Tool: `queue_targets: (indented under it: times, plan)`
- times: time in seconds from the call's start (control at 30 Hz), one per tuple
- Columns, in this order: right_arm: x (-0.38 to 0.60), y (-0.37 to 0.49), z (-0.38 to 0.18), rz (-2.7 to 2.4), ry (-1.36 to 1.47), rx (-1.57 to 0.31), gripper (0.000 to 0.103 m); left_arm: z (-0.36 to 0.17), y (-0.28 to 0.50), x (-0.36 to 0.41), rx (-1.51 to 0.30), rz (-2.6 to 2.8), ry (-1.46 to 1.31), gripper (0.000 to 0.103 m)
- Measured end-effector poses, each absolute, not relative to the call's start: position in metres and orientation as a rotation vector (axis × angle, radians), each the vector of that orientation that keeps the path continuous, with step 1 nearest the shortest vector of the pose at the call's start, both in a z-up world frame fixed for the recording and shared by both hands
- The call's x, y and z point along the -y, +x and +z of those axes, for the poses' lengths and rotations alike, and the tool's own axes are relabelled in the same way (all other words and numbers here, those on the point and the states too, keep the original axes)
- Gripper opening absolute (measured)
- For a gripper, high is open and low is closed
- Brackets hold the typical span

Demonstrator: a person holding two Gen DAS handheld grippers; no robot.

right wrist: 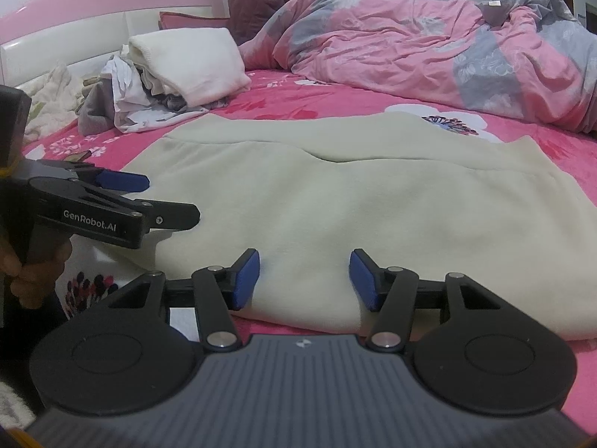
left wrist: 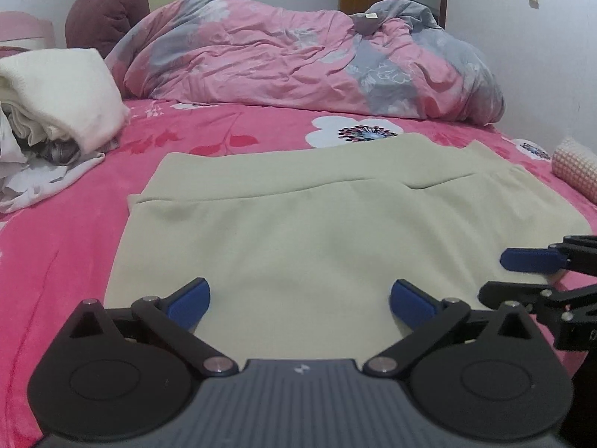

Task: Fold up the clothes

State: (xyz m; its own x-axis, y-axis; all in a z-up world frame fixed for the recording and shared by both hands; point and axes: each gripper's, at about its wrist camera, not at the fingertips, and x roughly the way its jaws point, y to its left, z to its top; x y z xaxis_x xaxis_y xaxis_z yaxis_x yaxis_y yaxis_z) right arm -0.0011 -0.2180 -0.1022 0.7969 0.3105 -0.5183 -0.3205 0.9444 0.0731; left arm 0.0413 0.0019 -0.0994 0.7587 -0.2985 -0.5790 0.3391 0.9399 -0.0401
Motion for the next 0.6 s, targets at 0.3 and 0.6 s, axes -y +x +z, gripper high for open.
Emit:
queue_targets:
  times: [0.3,0.6]
  plan:
    - [0.217,-0.005,-0.056,0.315,-0.09,-0.425,0.061,-0.095,0.045,0.0,-0.638,-0.305,0.039,0.103]
    - [0.235,0.02,-0.102,0.29,-0.008,-0.554,0.074,-0.086,0.046,-0.006,-0.679,-0.264,-0.045,0.103]
